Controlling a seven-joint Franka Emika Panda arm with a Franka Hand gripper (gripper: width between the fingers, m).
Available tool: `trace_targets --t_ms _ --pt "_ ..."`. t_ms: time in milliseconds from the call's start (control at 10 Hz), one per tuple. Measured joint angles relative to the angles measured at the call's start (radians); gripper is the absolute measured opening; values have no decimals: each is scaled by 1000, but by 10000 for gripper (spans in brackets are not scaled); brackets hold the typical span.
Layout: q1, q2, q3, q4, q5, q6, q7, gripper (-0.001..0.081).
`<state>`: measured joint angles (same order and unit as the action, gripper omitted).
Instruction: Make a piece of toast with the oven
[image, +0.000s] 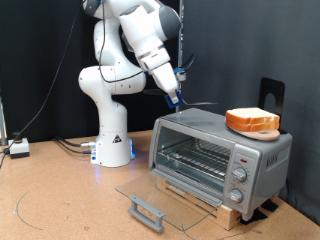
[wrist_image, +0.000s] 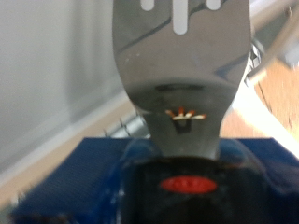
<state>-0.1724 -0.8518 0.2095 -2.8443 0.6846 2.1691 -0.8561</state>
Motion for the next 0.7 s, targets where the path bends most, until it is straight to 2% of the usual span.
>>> trace_targets --t_ms 200,300,600,700 --pt "-67 37 -35 14 -55 -33 -17 396" --pt "-88 62 -63 21 -66 -41 -52 396" --pt "-123 157 -146 49 -84 -49 -169 396" --pt "-122 156 -142 49 -83 -48 -166 396"
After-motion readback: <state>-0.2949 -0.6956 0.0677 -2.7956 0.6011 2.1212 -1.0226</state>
